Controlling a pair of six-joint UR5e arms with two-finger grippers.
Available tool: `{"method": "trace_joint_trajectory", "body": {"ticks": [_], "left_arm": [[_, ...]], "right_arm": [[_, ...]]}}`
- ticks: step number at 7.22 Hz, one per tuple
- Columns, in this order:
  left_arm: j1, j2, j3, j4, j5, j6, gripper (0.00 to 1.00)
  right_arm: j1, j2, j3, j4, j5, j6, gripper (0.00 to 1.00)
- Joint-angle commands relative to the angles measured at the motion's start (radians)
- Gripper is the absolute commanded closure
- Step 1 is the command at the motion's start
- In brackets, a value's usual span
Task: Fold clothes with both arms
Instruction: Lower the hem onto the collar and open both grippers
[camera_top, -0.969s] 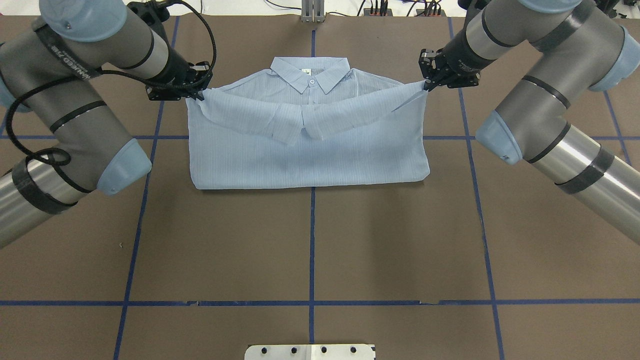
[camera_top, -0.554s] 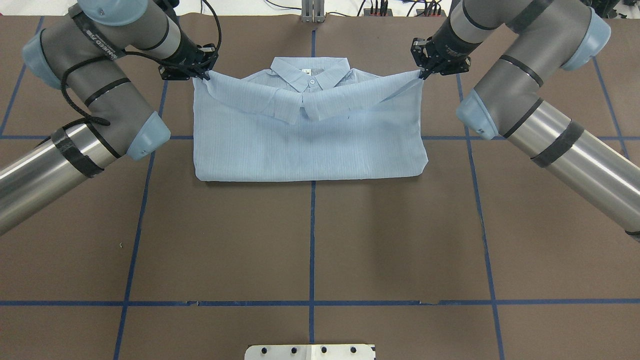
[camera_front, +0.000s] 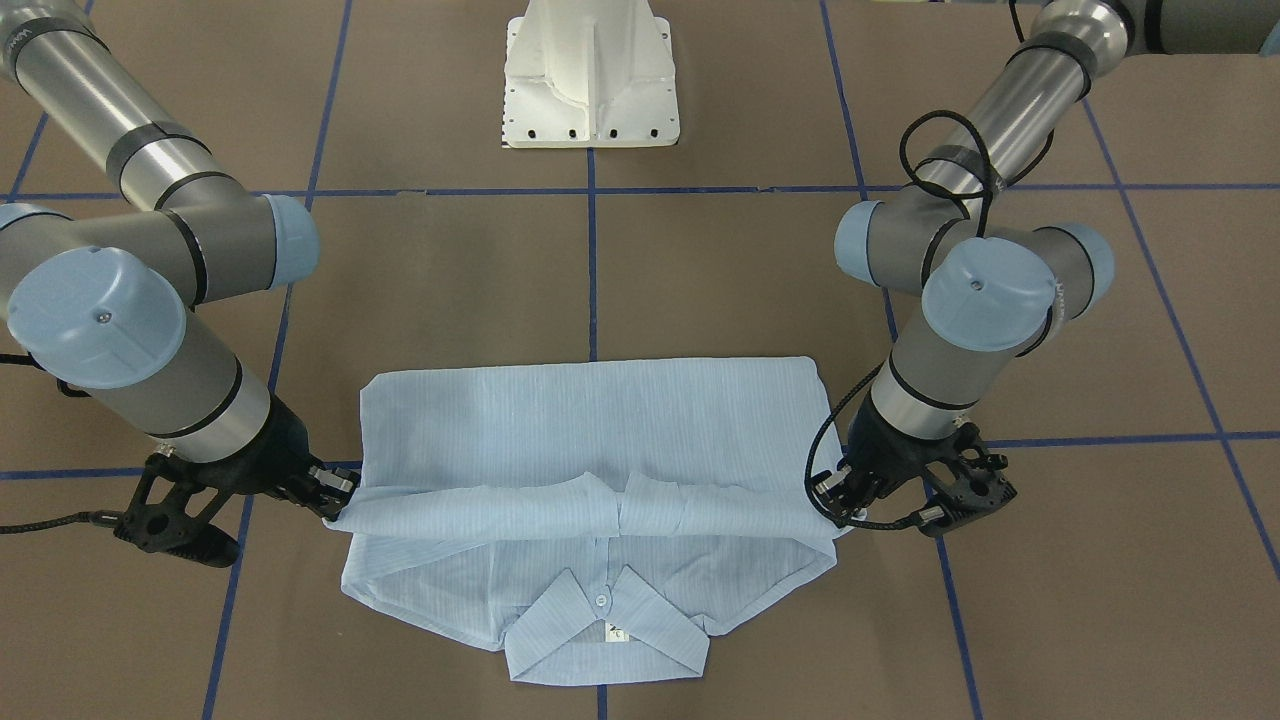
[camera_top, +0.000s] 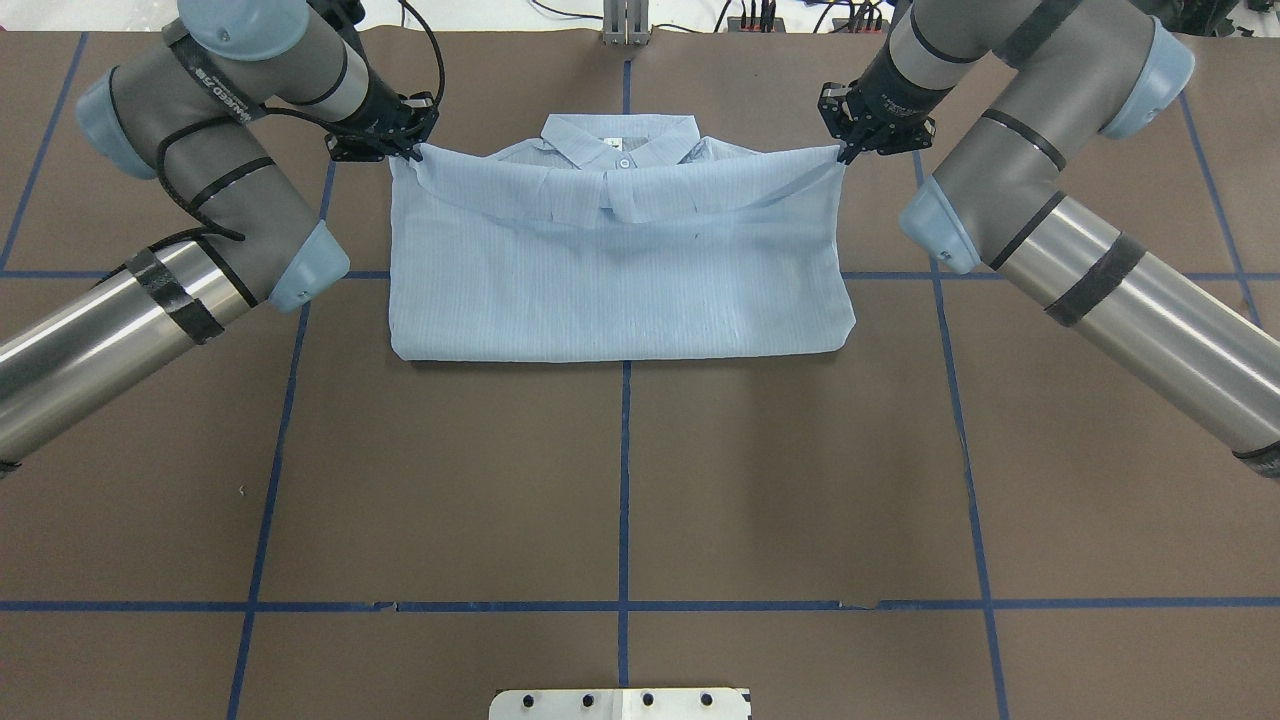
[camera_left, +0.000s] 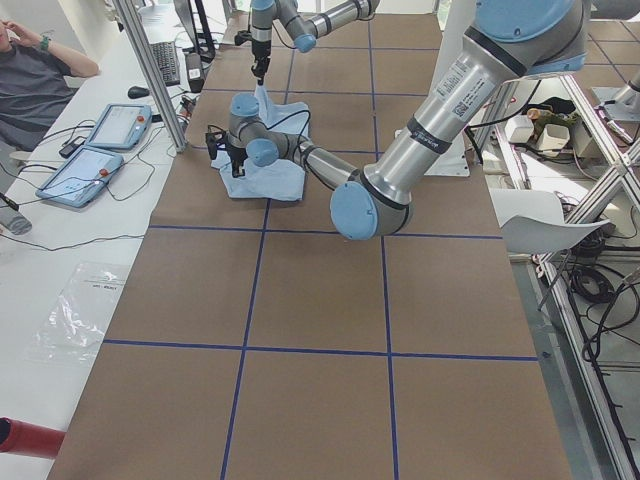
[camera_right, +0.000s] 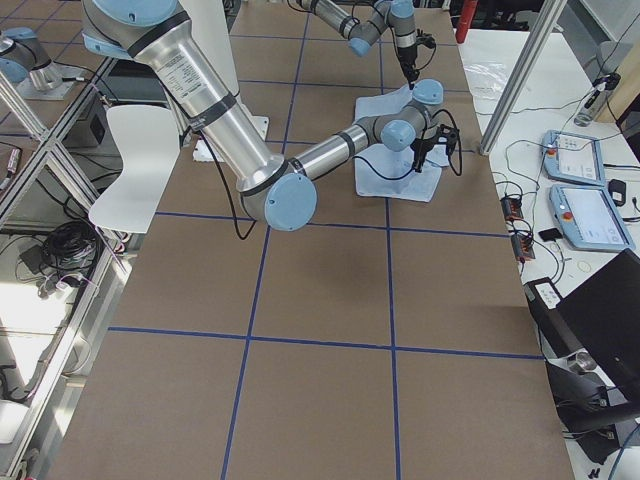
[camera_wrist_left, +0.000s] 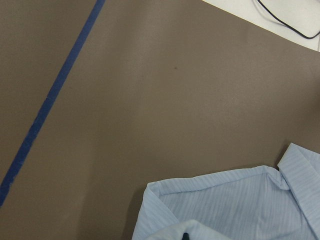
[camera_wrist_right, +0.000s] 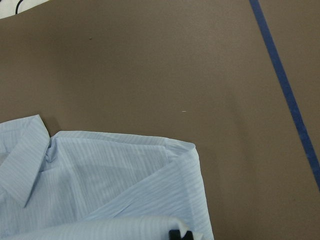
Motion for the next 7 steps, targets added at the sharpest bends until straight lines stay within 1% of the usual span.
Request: {"method": "trace_joint_trajectory", "body": {"ticks": [1,2,4,5,6,7], "left_arm": [[0.001,-0.003,0.002,-0.004,0.001,0.002,0.32],[0.002,-0.003,-0.001,-0.002,0.003,0.003,0.01],[0.001,0.000,-0.004,0.001,0.002,0.003,0.01],[0.001,0.005,-0.006,0.001,0.002,0.003,0.01],[0.001,0.008,-0.024,0.007,0.002,0.002,0.01],[-0.001,0.009,-0.047,0.014,0.002,-0.006,0.01]], "right_arm": [[-0.020,0.008,-0.007,0.001,-0.013,0.000,0.01],[-0.025,0.007,-0.011,0.013,-0.027,-0.003,0.00],[-0.021,-0.007,-0.017,0.035,-0.009,-0.113,0.00],[-0.021,-0.031,-0.008,0.061,0.022,-0.124,0.00],[-0.033,-0.107,0.028,0.149,0.037,-0.127,0.00],[-0.071,-0.195,0.095,0.182,0.036,-0.121,0.00]]}}
